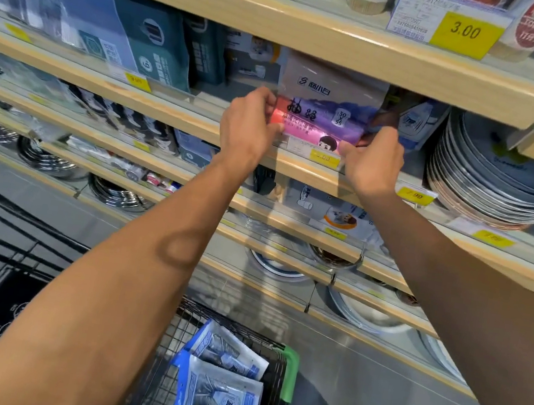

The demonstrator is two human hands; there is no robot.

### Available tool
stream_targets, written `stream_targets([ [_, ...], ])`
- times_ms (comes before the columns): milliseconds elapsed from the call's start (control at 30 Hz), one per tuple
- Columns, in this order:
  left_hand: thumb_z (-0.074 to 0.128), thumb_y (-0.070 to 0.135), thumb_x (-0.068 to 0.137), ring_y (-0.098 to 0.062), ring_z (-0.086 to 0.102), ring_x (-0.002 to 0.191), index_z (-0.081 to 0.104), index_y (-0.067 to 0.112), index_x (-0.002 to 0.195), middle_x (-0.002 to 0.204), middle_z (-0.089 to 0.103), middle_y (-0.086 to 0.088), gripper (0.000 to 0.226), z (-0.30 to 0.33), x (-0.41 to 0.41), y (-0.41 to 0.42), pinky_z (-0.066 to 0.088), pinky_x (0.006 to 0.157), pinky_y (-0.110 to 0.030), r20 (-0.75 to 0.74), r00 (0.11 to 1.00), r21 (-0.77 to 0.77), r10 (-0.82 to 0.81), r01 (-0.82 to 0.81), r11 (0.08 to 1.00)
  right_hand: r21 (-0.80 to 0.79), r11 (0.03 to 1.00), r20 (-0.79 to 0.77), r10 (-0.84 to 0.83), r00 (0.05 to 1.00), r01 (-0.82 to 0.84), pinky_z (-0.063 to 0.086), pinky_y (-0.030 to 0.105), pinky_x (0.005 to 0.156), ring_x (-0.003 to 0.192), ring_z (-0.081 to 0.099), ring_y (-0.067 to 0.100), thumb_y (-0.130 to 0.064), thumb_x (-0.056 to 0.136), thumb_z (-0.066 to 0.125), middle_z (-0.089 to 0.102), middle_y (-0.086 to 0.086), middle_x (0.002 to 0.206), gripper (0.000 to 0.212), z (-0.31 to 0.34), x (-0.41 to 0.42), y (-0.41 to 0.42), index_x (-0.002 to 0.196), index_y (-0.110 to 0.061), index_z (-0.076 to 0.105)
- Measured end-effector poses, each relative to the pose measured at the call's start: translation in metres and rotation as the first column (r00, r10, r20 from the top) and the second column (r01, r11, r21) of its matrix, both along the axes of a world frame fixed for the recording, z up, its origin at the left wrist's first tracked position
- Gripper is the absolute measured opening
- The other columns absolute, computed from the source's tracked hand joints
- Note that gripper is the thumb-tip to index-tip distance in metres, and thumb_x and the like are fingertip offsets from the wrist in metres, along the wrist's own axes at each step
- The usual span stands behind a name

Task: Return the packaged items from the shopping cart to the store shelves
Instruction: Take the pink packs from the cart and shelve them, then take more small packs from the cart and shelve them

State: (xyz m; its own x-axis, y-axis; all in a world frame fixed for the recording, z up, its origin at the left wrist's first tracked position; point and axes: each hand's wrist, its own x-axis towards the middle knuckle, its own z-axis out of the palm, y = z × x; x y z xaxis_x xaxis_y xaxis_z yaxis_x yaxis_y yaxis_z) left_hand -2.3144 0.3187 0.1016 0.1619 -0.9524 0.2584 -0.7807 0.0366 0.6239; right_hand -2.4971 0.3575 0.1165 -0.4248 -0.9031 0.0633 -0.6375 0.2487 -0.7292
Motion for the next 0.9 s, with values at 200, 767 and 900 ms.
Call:
stream_targets([
  [200,0.057,0.005,0.088,-0.030,0.067,0.096,0.068,0.021,0.099,0.097,0.074,-0.004,0.022,0.009,-0.012,-0.006,0.050,0.084,-0.039,0.291,0.955,0.003,0.057,-0.061,0.998,0.012,0.999,-0.160,0.034,0.987,-0.032,0.048,0.036,0.084,0.105,0.063,0.031,-0.011,0.092,0.060,0.068,0.012,0.111,0.024,-0.003,-0.007,0.008,0.115,-0.005,0.055],
  [767,0.053,0.007,0.087,-0.012,0.064,0.081,0.071,0.020,0.088,0.090,0.072,0.006,0.022,-0.154,0.114,0.217,0.051,0.076,-0.026,-0.393,0.640,0.202,0.660,-0.640,0.742,-0.312,0.771,0.134,0.615,0.778,-0.556,0.049,0.032,0.060,0.063,0.056,0.015,-0.016,0.086,0.070,0.059,-0.003,0.071,0.014,-0.107,0.114,0.140,0.084,-0.016,0.056],
  [900,0.054,0.005,0.084,-0.021,0.062,0.080,0.065,0.018,0.073,0.077,0.067,-0.002,0.020,-0.265,0.129,0.317,0.053,0.077,-0.034,-0.381,0.282,0.633,0.881,-0.615,0.471,0.028,0.596,0.099,0.797,0.595,-0.803,0.055,0.038,0.063,0.064,0.063,0.015,-0.017,0.084,0.071,0.065,-0.006,0.070,0.008,-0.177,0.129,0.182,0.083,-0.016,0.064],
])
